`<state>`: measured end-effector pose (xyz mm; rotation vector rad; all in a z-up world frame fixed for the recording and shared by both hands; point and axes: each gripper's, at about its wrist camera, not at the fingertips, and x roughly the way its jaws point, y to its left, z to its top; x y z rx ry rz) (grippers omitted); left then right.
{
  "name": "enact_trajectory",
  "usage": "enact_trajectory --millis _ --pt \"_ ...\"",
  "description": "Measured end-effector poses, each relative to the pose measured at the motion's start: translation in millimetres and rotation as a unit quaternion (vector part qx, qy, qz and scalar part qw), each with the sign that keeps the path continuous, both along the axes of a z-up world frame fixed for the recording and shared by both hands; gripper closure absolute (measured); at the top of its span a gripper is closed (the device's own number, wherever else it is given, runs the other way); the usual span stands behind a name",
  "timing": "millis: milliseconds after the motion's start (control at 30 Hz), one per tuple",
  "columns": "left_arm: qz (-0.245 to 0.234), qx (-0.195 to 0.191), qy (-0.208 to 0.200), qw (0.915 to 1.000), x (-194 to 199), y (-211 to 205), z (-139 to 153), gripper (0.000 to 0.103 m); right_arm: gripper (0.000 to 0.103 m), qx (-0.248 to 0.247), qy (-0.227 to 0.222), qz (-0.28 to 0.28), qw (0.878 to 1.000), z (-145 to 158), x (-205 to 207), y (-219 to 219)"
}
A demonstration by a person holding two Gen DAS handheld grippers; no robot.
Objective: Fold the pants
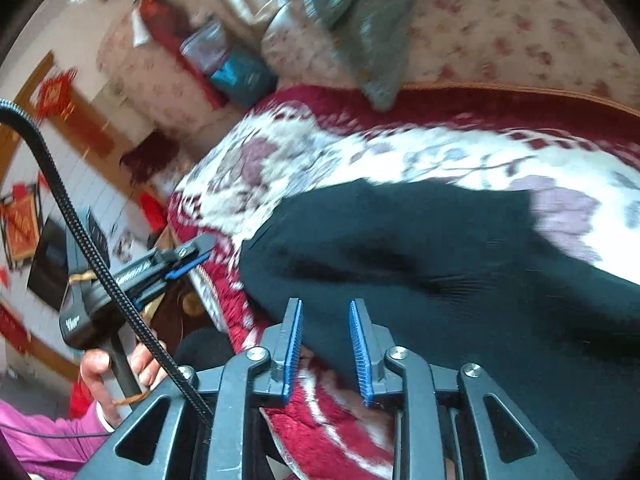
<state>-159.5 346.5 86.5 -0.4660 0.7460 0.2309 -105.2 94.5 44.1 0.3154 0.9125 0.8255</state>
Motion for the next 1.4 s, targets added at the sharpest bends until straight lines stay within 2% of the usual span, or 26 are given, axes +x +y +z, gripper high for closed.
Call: enact_trajectory --millis 100,133,167,200,267,400,533,600,733,767,900,1000,1067,1200,1400 --pt "-0.024 0.003 0.001 0.9997 8.0 -19.2 3.7 0.074 0.079 -0.002 -0.005 -0.034 0.999 6.7 2.9 -25.0" --pt "-0.034 0.003 0.002 0.9994 12.0 -26.7 4.3 0.071 0.078 -0.003 -0.006 -0.045 0.999 8.1 5.5 -32.9" --pt "-0.046 0.000 0.002 0.9989 16.5 -33.5 3.7 0.062 0.077 -0.002 -0.003 -0.057 0.998 9.5 10.3 -41.2" --pt "-0.056 -0.004 0.002 0.9984 21.4 -40.6 2.6 0.056 0.076 0.001 0.001 -0.062 0.998 9.7 15.6 -44.2" --pt "-0.069 0.002 0.007 0.9976 31.8 -53.9 0.2 0.056 0.071 0.005 0.013 -0.075 0.997 8.5 30.3 -52.2" --pt "-0.079 0.016 0.015 0.9966 48.3 -70.9 -6.3 0.056 0.071 0.022 0.046 -0.090 0.995 0.2 65.6 -62.5" --pt "-0.081 0.026 0.023 0.9961 61.7 -76.7 -12.5 0.056 0.070 0.038 0.110 -0.080 0.990 -22.2 97.5 -60.5" --pt "-0.081 0.028 0.027 0.9960 66.3 -76.7 -15.3 0.056 0.070 0.066 0.143 -0.069 0.985 -34.1 112.1 -58.0" --pt "-0.075 0.031 0.035 0.9961 73.4 -73.2 -21.9 0.056 0.071 0.109 0.175 -0.060 0.977 -47.5 125.1 -55.5" --pt "-0.072 0.029 0.038 0.9963 74.7 -71.9 -24.4 0.056 0.077 0.118 0.164 -0.059 0.978 -46.5 126.9 -55.4" --pt "-0.067 0.029 0.046 0.9963 77.3 -71.3 -38.0 0.056 0.086 0.115 0.123 -0.078 0.983 -44.1 123.8 -55.9" --pt "-0.068 0.058 0.046 0.9949 77.5 -79.6 -42.9 0.056 0.092 0.078 0.123 -0.108 0.983 -56.2 123.4 -53.0" --pt "-0.071 0.069 0.046 0.9940 76.7 -82.4 -42.0 0.056 0.092 0.070 0.116 -0.111 0.985 -53.9 122.5 -51.8" --pt "-0.067 0.058 0.043 0.9952 71.9 -80.1 -34.3 0.056 0.088 0.054 0.105 -0.109 0.987 -40.3 115.3 -53.7" --pt "-0.080 0.070 0.031 0.9939 65.3 -97.0 -13.7 0.056 0.086 0.057 0.068 -0.115 0.989 -13.4 84.5 -75.4"
